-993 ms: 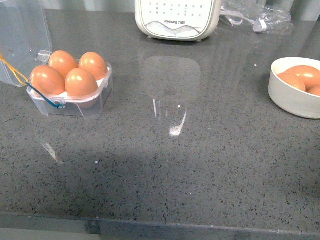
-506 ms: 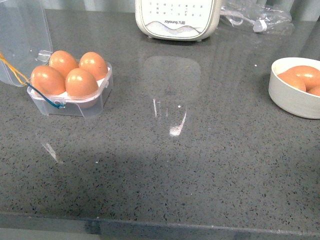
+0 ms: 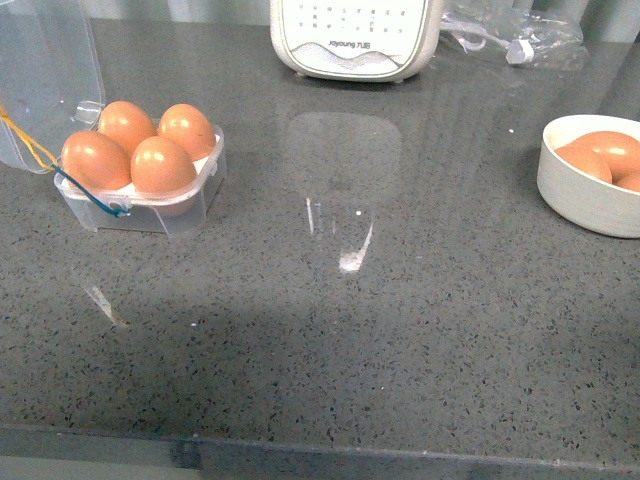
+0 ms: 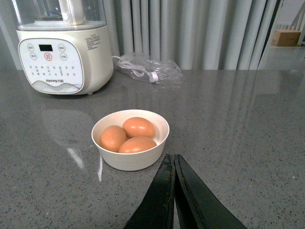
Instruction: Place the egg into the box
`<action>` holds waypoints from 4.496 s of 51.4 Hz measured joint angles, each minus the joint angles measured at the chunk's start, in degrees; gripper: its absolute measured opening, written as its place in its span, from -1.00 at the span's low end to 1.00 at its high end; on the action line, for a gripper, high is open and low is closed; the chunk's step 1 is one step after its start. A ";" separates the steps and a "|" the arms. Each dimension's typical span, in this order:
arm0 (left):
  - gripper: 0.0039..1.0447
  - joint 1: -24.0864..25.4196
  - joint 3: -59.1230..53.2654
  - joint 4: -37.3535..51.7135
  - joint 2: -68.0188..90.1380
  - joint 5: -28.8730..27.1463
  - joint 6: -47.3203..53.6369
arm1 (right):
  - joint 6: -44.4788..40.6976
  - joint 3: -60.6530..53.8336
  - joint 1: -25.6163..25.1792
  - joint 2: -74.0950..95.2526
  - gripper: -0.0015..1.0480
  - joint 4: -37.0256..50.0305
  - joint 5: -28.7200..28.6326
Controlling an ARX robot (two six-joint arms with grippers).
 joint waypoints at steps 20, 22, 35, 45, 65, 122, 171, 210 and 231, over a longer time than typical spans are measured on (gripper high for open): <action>0.87 0.00 0.00 0.00 0.00 0.00 0.00 | 0.00 0.00 -0.02 -9.55 -0.94 -9.97 -0.02; 0.87 0.00 0.00 0.00 0.00 0.00 0.00 | -0.02 0.00 -0.02 -9.55 -0.86 -9.97 -0.02; 0.87 0.00 0.00 0.00 0.00 -0.02 0.00 | -0.02 0.00 -0.02 -9.55 0.02 -9.97 -0.02; 0.87 0.00 0.00 0.00 0.00 0.00 0.00 | -0.02 0.02 -0.02 -9.55 0.66 -9.97 -0.02; 0.87 0.00 0.00 0.00 0.00 0.00 0.00 | 0.00 0.00 -0.02 -9.55 0.86 -9.97 -0.02; 0.87 6.10 24.85 57.68 87.19 -11.82 7.15 | 0.00 0.00 -0.02 -9.62 0.86 -9.97 -0.02; 0.87 10.25 23.52 23.08 61.29 10.27 -22.36 | 0.00 0.00 -0.02 -9.62 0.86 -9.97 -0.02; -0.94 -0.07 1.51 32.74 36.04 0.00 -0.22 | 0.00 0.00 -0.02 -9.62 0.86 -9.97 -0.02; -0.94 -0.07 -0.02 23.15 22.97 0.00 -0.15 | 0.00 0.00 -0.02 -9.62 0.86 -9.97 -0.02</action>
